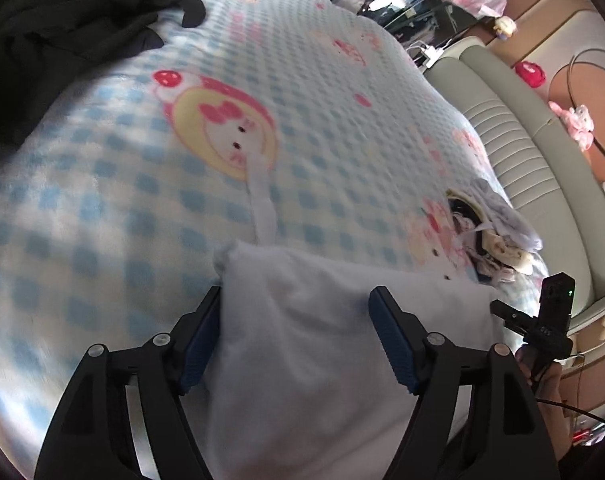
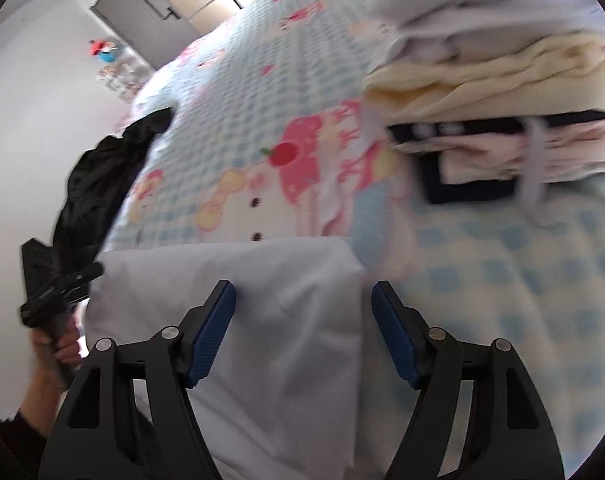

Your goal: Fold clothes

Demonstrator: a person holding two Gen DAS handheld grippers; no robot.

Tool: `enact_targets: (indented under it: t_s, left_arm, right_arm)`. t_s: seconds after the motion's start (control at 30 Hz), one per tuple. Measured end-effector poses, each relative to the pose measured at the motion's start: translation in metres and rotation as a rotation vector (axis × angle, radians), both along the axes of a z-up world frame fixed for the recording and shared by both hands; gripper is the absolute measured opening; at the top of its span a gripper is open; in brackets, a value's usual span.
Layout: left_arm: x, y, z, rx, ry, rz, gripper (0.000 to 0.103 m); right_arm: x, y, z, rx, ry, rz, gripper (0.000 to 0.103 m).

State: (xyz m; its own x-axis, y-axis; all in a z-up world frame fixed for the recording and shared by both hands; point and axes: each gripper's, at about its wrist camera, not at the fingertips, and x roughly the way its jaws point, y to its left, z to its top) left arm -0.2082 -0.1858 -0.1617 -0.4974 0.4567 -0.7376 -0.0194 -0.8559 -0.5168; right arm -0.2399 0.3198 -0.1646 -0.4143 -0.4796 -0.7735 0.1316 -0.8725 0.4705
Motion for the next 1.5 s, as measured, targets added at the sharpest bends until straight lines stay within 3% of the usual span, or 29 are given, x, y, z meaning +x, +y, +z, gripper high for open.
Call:
enact_targets:
  t_s: [0.1, 0.13, 0.17, 0.23, 0.33, 0.43, 0.67, 0.77, 0.87, 0.9, 1.0, 1.1, 1.13, 1.2, 1.27, 1.37, 1.43, 1.5]
  left_arm:
    - [-0.005, -0.003, -0.003, 0.022, 0.022, 0.020, 0.068]
    - [-0.004, -0.003, -0.002, 0.026, 0.041, 0.014, 0.042]
    - [-0.002, 0.000, 0.002, 0.009, 0.054, 0.009, 0.017]
    - [0.007, 0.003, 0.013, -0.008, 0.095, 0.005, 0.013]
    - [0.033, 0.002, 0.041, 0.006, 0.206, 0.004, 0.012]
    - [0.058, 0.004, 0.060, 0.003, 0.255, -0.009, 0.011]
    - [0.099, -0.011, 0.070, 0.102, 0.232, 0.024, 0.011]
    - [0.094, -0.014, 0.058, 0.104, 0.178, 0.010, 0.011]
    - [0.072, -0.004, 0.042, -0.007, 0.101, -0.009, 0.011]
    - [0.064, -0.002, 0.034, -0.027, 0.073, 0.003, 0.011]
    - [0.044, 0.001, 0.013, -0.079, 0.039, 0.040, 0.015]
    - [0.025, 0.006, 0.005, -0.152, 0.001, 0.065, 0.025]
    - [0.022, 0.008, 0.008, -0.189, -0.004, 0.073, 0.033]
    - [0.025, 0.006, 0.020, -0.237, 0.024, 0.100, 0.036]
    - [0.038, -0.005, 0.036, -0.231, 0.071, 0.147, 0.036]
    - [0.056, -0.013, 0.049, -0.125, 0.111, 0.127, 0.035]
    - [0.064, -0.009, 0.048, -0.080, 0.105, 0.090, 0.034]
    - [0.066, 0.001, 0.036, -0.089, 0.063, 0.059, 0.034]
  right_arm:
    - [-0.007, -0.002, -0.011, -0.024, 0.002, -0.004, 0.074]
    - [-0.008, -0.003, -0.014, -0.046, 0.007, -0.007, 0.056]
    - [-0.007, -0.004, -0.015, -0.064, 0.014, -0.005, 0.046]
    - [-0.003, -0.006, -0.013, -0.078, 0.035, -0.005, 0.019]
    - [0.014, -0.007, 0.005, -0.085, 0.107, -0.006, 0.018]
    - [0.038, -0.008, 0.026, -0.072, 0.181, 0.001, 0.018]
    - [0.083, -0.003, 0.057, -0.100, 0.230, 0.048, 0.018]
    - [0.092, 0.005, 0.059, -0.140, 0.210, 0.067, 0.019]
    - [0.078, -0.001, 0.039, -0.079, 0.128, 0.085, 0.020]
    - [0.072, -0.003, 0.033, -0.042, 0.108, 0.071, 0.025]
    - [0.055, -0.005, 0.017, 0.052, 0.072, -0.005, 0.054]
    - [0.036, -0.001, 0.004, 0.100, 0.038, -0.106, 0.056]
    - [0.031, 0.000, 0.003, 0.130, 0.024, -0.134, 0.056]
    - [0.032, 0.002, 0.012, 0.175, 0.051, -0.163, 0.058]
    - [0.034, 0.005, 0.021, 0.218, 0.081, -0.191, 0.059]
    - [0.051, 0.011, 0.046, 0.244, 0.173, -0.209, 0.059]
    - [0.055, 0.005, 0.051, 0.190, 0.173, -0.150, 0.059]
    - [0.057, -0.010, 0.043, 0.156, 0.150, -0.078, 0.059]
